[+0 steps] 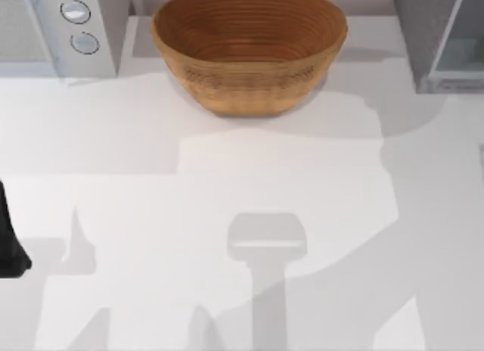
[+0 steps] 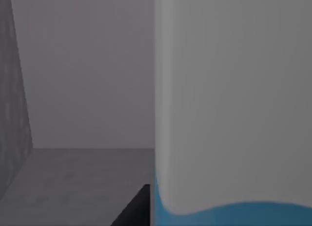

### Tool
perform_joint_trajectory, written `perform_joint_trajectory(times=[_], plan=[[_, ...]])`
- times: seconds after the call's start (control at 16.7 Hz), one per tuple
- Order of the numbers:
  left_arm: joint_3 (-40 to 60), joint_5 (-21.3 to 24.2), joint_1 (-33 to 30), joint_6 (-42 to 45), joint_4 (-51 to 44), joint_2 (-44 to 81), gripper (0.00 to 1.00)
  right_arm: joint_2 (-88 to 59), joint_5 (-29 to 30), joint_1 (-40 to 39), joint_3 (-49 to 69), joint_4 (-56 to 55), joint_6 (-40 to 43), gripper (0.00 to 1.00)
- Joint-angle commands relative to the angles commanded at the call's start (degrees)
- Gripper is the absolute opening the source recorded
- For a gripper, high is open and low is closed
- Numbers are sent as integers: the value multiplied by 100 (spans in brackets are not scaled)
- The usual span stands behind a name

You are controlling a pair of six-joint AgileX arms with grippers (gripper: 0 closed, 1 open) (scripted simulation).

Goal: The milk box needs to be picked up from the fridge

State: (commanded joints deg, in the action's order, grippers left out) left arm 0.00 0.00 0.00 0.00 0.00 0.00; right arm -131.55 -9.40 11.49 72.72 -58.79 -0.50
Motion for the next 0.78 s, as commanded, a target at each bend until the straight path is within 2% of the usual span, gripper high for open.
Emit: perform_joint_trajectory(times=[0.24, 0.78], plan=[[0, 0, 0, 0, 0, 0, 100, 0, 0, 0, 0, 0, 0, 2], [0, 0, 0, 0, 0, 0, 100, 10, 0, 18, -4, 0, -8, 0]])
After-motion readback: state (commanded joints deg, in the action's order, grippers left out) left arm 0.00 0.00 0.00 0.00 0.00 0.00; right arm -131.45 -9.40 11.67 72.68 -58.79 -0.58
